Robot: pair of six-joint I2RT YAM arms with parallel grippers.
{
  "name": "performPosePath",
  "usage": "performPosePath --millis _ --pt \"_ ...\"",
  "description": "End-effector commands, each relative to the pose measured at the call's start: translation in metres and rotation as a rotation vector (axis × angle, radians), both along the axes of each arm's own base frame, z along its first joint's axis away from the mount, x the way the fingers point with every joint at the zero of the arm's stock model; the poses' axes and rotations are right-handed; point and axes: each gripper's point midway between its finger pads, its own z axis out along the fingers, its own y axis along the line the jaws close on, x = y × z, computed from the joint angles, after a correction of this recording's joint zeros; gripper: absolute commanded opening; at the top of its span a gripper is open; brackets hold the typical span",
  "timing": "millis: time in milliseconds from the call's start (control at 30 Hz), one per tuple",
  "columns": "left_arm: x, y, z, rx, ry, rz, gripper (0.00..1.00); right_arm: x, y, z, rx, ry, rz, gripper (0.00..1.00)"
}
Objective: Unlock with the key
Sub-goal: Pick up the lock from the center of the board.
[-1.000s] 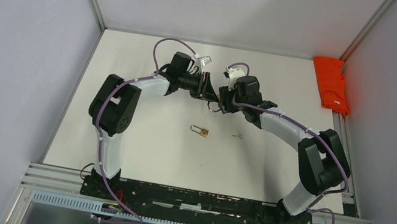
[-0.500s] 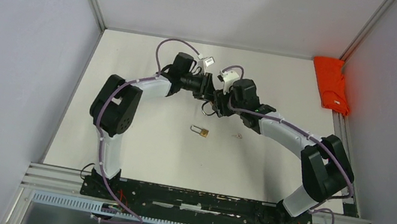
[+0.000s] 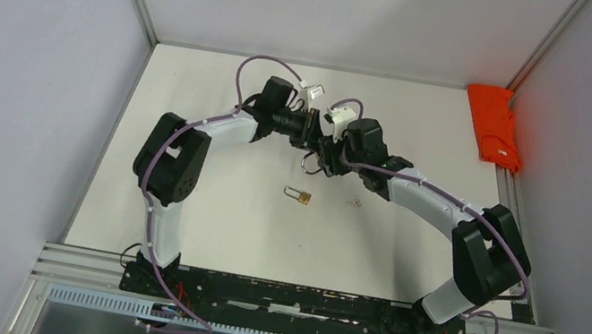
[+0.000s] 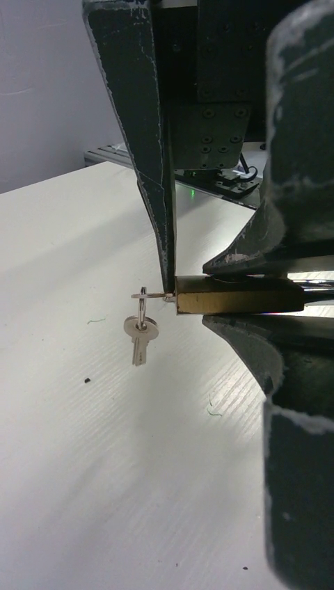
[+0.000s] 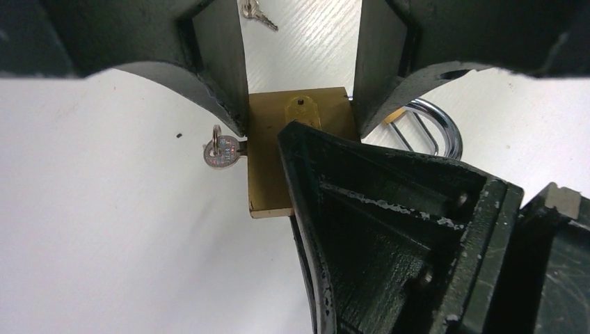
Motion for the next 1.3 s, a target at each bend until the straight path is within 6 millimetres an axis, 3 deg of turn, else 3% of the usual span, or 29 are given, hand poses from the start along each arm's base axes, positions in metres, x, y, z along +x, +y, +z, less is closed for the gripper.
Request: performPosePath --millis 0,67,200,333,433,567,733,967,1267 --pt "0.0 -0.004 0.045 0.005 -0.172 -0.068 0.02 0.025 0.007 0.119 0.175 -0.281 -0.052 0.57" --pt "0.008 0.004 0.049 0.039 -0.205 -0.06 0.02 0.023 -0.008 0.133 0.168 -0.314 -0.106 0.7" --pt "0.02 0.016 0.058 0.086 -0.245 -0.075 0.02 0.01 -0.036 0.164 0.178 -0.406 -0.172 0.8" --pt "0.021 0.022 0.07 0.134 -0.318 -0.107 0.02 -0.002 -0.052 0.186 0.221 -0.451 -0.206 0.73" --pt "0.009 0.028 0.089 0.136 -0.396 -0.166 0.02 -0.002 -0.059 0.183 0.243 -0.415 -0.222 0.6" --pt "-0.027 0.033 0.131 0.059 -0.515 -0.302 0.02 -0.008 -0.046 0.174 0.312 -0.377 -0.114 0.46" --pt "-0.058 0.047 0.16 0.047 -0.672 -0.414 0.02 -0.019 -0.026 0.171 0.395 -0.382 0.066 0.29" --pt "-0.088 0.055 0.187 0.004 -0.758 -0.475 0.02 -0.064 0.006 0.188 0.639 -0.382 0.372 0.25" --pt "-0.104 0.058 0.206 -0.036 -0.813 -0.492 0.02 -0.11 0.009 0.224 0.852 -0.453 0.552 0.17"
